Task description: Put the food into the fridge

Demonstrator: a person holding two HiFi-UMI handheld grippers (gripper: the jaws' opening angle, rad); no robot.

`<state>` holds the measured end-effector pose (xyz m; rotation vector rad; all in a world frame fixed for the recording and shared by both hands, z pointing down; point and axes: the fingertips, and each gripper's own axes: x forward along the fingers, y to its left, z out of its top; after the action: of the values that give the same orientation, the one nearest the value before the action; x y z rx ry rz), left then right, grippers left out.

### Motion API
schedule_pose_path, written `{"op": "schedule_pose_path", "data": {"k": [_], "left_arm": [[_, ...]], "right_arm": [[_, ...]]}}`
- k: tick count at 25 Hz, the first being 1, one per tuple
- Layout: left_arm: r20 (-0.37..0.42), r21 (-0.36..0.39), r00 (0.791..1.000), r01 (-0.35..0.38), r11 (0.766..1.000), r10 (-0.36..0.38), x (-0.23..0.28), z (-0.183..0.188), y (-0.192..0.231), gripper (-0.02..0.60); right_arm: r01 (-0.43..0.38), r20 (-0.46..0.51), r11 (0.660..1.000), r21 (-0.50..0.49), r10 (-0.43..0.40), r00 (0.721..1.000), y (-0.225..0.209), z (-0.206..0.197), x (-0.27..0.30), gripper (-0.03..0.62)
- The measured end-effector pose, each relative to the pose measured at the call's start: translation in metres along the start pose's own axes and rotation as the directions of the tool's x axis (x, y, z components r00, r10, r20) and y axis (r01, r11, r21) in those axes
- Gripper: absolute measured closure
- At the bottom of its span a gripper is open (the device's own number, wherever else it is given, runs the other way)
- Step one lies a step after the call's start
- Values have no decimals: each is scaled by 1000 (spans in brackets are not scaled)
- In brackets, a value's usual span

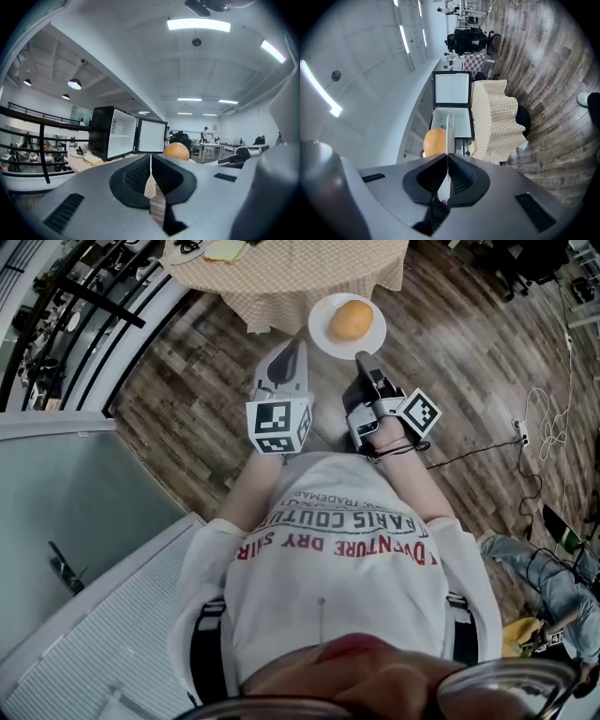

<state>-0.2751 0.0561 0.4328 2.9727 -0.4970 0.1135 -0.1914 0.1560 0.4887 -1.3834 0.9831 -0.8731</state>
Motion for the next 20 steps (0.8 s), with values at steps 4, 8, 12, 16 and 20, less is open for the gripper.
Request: {"op": "schedule_pose_path", "data": {"k": [4,8,12,16,20], "left_arm": [[-3,8,1000,-21,1000,21,30,1,-11,554],[26,44,999,-37,998,36,67,10,-28,554],[50,40,996,-81,996,79,112,19,-45,554],[57,13,992,-116,993,116,154,24,-62,554],[72,-48,988,-135,990,138,202,29,-83,554]], "right_arm": [[8,-32,1000,19,-8,999,-6,29,17,563],[-21,-68,999,26,23,997,-2,68,40,563],[-36,-111,999,36,40,993,0,119,63,563],[-29,-142,999,34,33,989,2,170,79,563],[-8,-161,999,40,14,987,-3,227,91,563]]}}
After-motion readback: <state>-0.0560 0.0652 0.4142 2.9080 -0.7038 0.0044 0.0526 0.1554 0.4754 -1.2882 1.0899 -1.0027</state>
